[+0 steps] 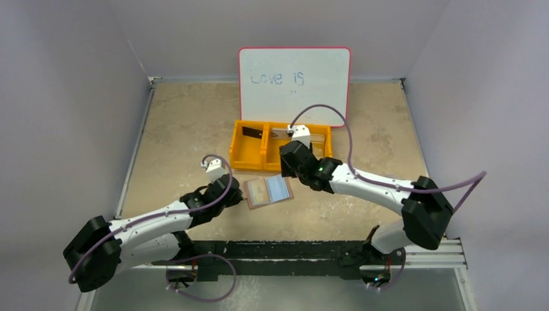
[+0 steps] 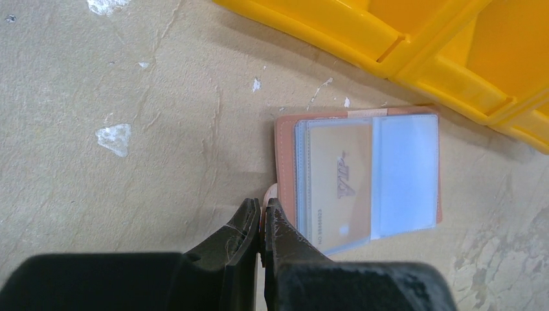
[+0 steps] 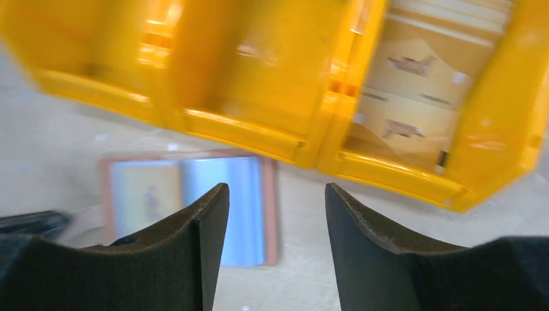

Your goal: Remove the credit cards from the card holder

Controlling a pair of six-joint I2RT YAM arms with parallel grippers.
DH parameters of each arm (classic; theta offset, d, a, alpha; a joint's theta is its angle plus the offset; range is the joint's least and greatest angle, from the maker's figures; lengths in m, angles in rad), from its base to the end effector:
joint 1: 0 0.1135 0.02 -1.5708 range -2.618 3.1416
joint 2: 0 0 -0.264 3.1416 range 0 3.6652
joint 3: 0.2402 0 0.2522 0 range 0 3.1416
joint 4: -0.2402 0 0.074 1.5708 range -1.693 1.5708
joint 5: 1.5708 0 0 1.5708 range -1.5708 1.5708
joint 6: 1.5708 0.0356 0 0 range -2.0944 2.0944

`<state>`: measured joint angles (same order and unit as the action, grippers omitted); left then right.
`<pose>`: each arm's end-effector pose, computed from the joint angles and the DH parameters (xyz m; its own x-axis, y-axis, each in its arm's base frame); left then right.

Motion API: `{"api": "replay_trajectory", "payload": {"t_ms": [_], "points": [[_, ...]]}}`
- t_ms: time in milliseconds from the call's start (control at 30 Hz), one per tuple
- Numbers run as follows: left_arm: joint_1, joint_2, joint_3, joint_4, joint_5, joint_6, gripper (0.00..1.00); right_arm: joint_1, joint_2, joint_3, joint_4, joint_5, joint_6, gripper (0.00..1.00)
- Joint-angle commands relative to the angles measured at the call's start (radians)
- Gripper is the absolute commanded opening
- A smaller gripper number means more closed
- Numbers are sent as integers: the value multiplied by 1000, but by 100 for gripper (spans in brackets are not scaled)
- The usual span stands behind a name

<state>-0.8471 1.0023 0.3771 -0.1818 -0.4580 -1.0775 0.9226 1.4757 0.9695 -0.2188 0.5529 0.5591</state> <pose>0.1342 -0.1281 0.1648 -0.6401 -0.4687 -0.6088 -0.1988 0.8664 -0.4580 0.2059 0.2409 0.2408 -0.5734 -0.0094 -0.8193 -0.1615 0.9816 0.1018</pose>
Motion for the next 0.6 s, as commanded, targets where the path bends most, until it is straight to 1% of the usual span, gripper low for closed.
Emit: {"api": "replay_trajectory", "payload": {"t_ms": [0, 33, 67, 100, 167, 200, 233, 300, 333, 433, 567], "points": [[-2, 7, 43, 28, -2, 24, 0, 4, -83, -37, 171, -265, -43, 59], [-2, 8, 44, 30, -2, 25, 0, 2, -90, -65, 228, -350, -46, 58], [-3, 11, 44, 28, -3, 25, 0, 2, -92, -87, 279, -396, -23, 58], [-2, 14, 45, 24, -7, 26, 4, 0, -87, -111, 324, -444, 1, 57], [-3, 14, 48, 14, -13, 24, 18, -8, -53, -137, 392, -535, 34, 55], [-3, 14, 49, 11, -16, 24, 30, -10, -33, -143, 426, -569, 44, 54], [-3, 14, 48, 11, -18, 27, 37, -12, -7, -147, 440, -607, 50, 52], [-2, 15, 53, 20, -18, 38, 49, -16, 32, -144, 459, -632, 86, 48], [-3, 16, 56, 28, -18, 43, 54, -18, 42, -156, 488, -647, 104, 48], [-2, 27, 66, 48, -21, 58, 63, -32, 53, -214, 571, -672, 170, 48], [-2, 74, 75, 96, 10, 77, 65, -67, 67, -257, 644, -715, 203, 46]]}}
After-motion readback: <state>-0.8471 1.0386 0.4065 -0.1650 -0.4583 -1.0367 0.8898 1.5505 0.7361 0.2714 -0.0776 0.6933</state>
